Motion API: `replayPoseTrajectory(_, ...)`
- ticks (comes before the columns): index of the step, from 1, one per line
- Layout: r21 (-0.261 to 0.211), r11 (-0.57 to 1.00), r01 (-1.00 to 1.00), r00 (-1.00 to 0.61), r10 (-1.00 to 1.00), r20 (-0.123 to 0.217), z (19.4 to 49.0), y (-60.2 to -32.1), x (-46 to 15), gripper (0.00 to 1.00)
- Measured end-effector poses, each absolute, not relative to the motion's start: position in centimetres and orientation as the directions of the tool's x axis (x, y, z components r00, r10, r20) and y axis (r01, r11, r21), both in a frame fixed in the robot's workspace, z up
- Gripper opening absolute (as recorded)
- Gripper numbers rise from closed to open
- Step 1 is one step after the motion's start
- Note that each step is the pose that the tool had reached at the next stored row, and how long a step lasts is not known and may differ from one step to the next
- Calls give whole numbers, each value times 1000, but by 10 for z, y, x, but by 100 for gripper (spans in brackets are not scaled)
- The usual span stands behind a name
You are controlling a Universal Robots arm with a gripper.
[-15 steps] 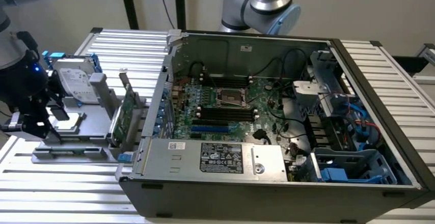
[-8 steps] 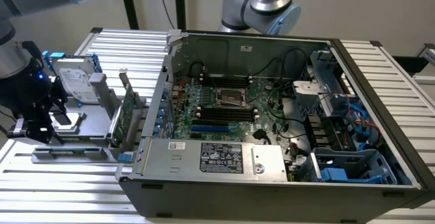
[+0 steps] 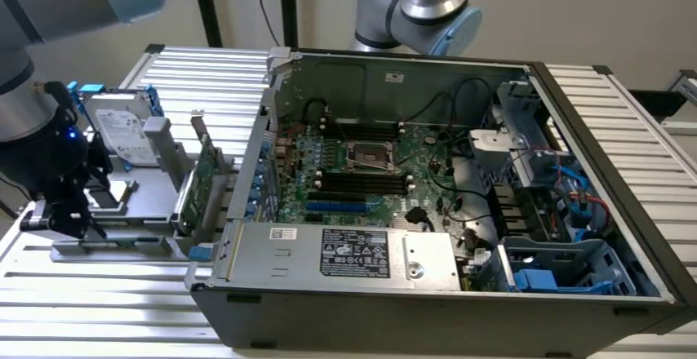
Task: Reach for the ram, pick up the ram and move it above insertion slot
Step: 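Pick up the ram and move it above insertion slot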
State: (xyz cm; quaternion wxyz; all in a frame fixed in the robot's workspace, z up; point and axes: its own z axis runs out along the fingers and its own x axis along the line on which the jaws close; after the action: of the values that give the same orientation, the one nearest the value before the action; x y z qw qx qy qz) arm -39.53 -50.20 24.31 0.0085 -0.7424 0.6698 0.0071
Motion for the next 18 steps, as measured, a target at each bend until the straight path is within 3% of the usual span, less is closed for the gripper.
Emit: replayPoseTrajectory(18,4,-103,-995,102,-994,-23,211,-502,-395,54)
